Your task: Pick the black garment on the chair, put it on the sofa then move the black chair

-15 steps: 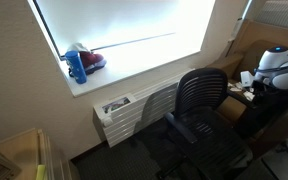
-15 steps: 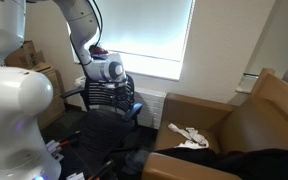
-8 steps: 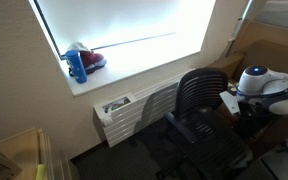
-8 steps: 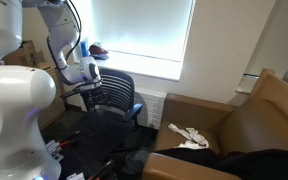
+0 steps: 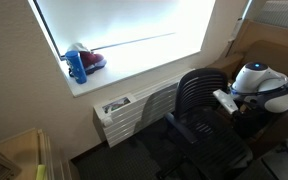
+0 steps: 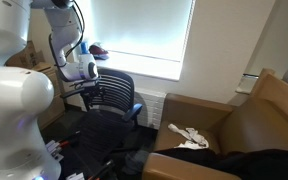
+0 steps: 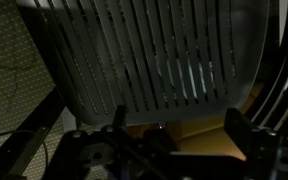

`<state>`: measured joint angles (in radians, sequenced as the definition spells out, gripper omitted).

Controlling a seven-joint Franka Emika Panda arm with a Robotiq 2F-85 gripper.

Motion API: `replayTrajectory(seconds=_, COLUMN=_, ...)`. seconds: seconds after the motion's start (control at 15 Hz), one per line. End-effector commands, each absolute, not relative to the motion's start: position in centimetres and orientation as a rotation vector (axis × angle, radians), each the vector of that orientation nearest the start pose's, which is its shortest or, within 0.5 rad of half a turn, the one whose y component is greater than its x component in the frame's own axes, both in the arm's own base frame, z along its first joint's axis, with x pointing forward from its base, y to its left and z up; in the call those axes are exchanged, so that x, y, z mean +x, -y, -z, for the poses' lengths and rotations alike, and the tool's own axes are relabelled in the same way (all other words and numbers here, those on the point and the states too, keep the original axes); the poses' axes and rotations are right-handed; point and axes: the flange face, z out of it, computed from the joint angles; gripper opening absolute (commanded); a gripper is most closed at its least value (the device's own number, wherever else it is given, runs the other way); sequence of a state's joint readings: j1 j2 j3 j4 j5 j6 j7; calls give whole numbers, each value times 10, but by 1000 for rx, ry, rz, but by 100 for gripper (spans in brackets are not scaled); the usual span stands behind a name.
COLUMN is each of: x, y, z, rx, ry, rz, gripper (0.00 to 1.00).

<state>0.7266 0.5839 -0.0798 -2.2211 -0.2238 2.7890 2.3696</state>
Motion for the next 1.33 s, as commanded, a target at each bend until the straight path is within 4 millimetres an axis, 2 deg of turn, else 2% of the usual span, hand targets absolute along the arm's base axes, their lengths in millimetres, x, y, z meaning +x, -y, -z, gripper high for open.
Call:
replayTrajectory(seconds=0.0, x=424, y=-318, z=-103, rx=-2349, ry=-2181, rz=169, gripper=100)
replayTrajectory(seconds=0.07, x=423, y=-320, z=-97, rx=-2373, ry=-2166, rz=179, gripper=100)
replayTrajectory(seconds=0.2, x=409, y=-345, z=-88, rx=-2493, ry=-1982, rz=78, gripper=100)
replayTrajectory(seconds=0.33, x=393, y=-379, z=-84, rx=-2565, ry=-1835, rz=40, gripper=100)
replayTrajectory(seconds=0.6, x=375, y=-439, z=-97, rx=-2584, ry=-1551, rz=-64, gripper=100)
replayTrajectory(seconds=0.73, x=384, y=-459, z=-107, rx=-2463, ry=-1550, rz=-181, gripper=100)
replayTrajectory(seconds=0.87, x=392, y=-468, z=-114, rx=-2343, ry=-1599, rz=-283, gripper=100)
replayTrajectory(seconds=0.93, x=376, y=-466, z=-116, rx=-2431, ry=-1589, rz=-211, gripper=100)
replayTrajectory(seconds=1.07, x=382, y=-466, z=-117, rx=-2419, ry=-1590, rz=-220, gripper=100)
replayTrajectory(seconds=1.2, x=379, y=-467, z=-115, rx=-2428, ry=-1585, rz=-214, gripper=100)
replayTrajectory(seconds=1.27, x=382, y=-469, z=-118, rx=-2313, ry=-1661, rz=-328, gripper=100)
